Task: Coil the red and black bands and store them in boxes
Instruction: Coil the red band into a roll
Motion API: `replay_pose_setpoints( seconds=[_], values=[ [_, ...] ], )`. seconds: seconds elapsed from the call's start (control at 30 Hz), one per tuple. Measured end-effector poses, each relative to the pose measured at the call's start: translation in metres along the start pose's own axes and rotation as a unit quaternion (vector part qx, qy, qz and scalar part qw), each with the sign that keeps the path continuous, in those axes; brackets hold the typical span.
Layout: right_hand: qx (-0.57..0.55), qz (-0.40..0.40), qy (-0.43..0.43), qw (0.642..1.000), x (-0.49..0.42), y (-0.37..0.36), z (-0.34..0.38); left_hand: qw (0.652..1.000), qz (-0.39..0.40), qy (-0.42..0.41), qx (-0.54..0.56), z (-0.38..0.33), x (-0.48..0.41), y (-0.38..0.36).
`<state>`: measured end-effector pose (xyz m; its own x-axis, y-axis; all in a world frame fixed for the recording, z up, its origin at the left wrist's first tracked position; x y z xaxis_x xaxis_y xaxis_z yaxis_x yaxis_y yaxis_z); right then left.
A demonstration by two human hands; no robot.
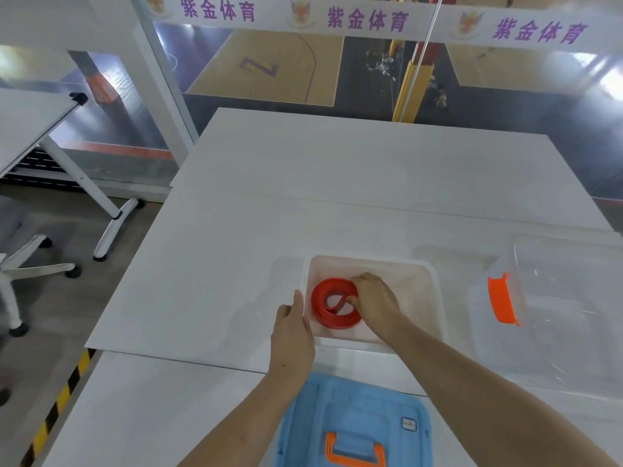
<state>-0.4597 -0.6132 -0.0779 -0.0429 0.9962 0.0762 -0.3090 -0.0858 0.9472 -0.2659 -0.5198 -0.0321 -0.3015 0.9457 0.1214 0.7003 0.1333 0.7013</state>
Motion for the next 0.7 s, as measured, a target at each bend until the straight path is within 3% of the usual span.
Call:
replay_pose_setpoints(
  seconds=[0.1, 0.47, 0.7],
  values=[
    [-0.023, 0.023, -0.009, 0.999, 0.008, 0.001, 0.001, 1.000, 0.002, 0.003, -0.013, 0.000, 0.001, -0.001],
    [0.006, -0.039, 0.005, 0.999, 0.061, 0.056, 0.012, 0.998, 0.046, 0.004, -0.045, -0.010, -0.006, 0.004],
    [0.027, -0.103, 0.016, 0.994, 0.131, 0.106, 0.029, 0.992, 0.052, -0.058, -0.101, -0.028, 0.030, 0.040]
  ],
)
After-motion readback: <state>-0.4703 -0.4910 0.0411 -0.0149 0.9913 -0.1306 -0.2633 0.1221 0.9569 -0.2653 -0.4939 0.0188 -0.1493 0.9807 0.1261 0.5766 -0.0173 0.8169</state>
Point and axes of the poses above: each hand's wrist, its own x-axis away from the middle knuckle, its own y-axis out of the back of the hand, z = x × y, the point moved 8 cm from there along -x, towards the middle knuckle, and after that the axes turned 11 degrees about -z, right-handed, at the moved point
